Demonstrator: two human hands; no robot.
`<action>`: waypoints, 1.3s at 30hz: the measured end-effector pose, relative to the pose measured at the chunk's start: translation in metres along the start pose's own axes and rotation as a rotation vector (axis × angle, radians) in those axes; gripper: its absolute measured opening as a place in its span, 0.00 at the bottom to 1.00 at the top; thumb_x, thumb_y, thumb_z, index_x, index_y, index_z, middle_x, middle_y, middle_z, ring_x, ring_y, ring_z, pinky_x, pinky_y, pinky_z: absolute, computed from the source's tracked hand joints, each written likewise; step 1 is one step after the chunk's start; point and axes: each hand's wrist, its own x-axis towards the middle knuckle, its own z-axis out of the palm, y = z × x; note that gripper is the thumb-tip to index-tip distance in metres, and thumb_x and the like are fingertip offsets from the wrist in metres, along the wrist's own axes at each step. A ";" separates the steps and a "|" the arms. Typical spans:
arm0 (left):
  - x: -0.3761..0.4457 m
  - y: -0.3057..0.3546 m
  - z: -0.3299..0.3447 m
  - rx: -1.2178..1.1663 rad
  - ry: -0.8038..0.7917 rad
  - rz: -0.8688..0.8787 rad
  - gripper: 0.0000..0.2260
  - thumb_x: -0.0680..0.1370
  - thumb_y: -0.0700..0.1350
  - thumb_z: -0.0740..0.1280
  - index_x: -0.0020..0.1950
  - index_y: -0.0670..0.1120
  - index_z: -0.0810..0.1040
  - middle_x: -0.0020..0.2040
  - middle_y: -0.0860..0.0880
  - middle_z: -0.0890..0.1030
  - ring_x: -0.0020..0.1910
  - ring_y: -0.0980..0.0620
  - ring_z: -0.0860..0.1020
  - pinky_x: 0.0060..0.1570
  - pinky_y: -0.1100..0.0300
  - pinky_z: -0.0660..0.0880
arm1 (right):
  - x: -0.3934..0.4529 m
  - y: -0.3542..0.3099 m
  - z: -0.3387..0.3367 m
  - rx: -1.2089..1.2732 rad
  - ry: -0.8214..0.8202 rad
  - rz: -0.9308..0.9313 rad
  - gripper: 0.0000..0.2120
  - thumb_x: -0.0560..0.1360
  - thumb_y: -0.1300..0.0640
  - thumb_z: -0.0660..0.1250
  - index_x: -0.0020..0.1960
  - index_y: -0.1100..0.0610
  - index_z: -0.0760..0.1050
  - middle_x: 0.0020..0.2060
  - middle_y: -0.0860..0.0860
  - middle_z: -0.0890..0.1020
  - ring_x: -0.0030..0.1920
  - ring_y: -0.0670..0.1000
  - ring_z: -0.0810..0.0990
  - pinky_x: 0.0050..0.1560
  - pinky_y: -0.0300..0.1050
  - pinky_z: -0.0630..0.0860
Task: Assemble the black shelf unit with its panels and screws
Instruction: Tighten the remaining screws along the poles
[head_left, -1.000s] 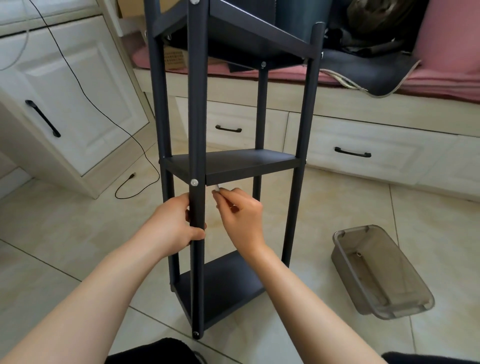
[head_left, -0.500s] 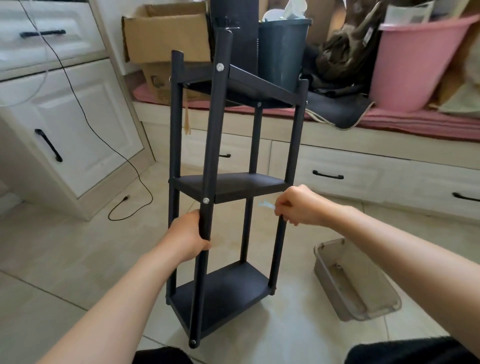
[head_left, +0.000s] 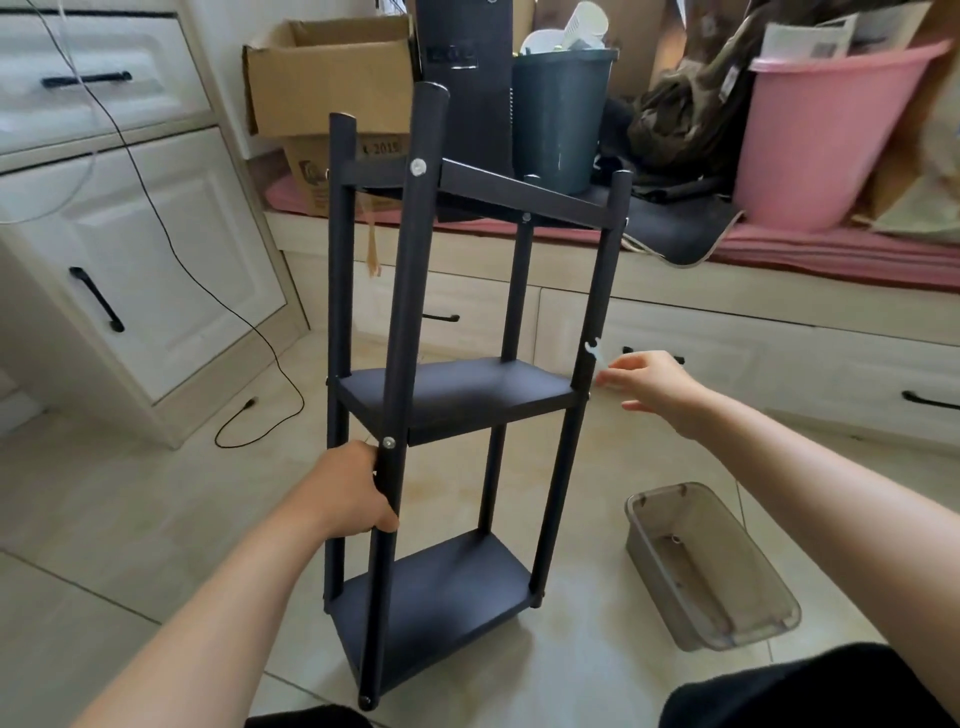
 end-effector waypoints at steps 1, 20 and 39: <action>-0.001 -0.001 -0.002 0.028 -0.002 -0.009 0.12 0.67 0.38 0.78 0.45 0.43 0.78 0.42 0.46 0.82 0.42 0.49 0.83 0.44 0.54 0.82 | 0.003 0.000 0.000 0.029 -0.005 0.007 0.08 0.79 0.55 0.68 0.52 0.60 0.82 0.55 0.59 0.81 0.60 0.56 0.77 0.54 0.47 0.77; 0.010 -0.035 0.000 -0.103 0.152 0.044 0.13 0.72 0.31 0.73 0.52 0.41 0.76 0.50 0.42 0.82 0.49 0.42 0.81 0.52 0.48 0.80 | -0.015 -0.008 0.016 0.164 0.073 -0.013 0.06 0.75 0.55 0.73 0.48 0.58 0.84 0.48 0.53 0.82 0.51 0.53 0.82 0.45 0.48 0.83; 0.027 -0.026 0.031 -0.226 0.221 0.030 0.16 0.74 0.29 0.71 0.59 0.40 0.75 0.54 0.41 0.81 0.53 0.42 0.80 0.56 0.47 0.79 | -0.081 -0.025 -0.017 0.306 0.087 -0.233 0.05 0.75 0.60 0.72 0.43 0.56 0.86 0.50 0.55 0.77 0.55 0.56 0.79 0.59 0.63 0.77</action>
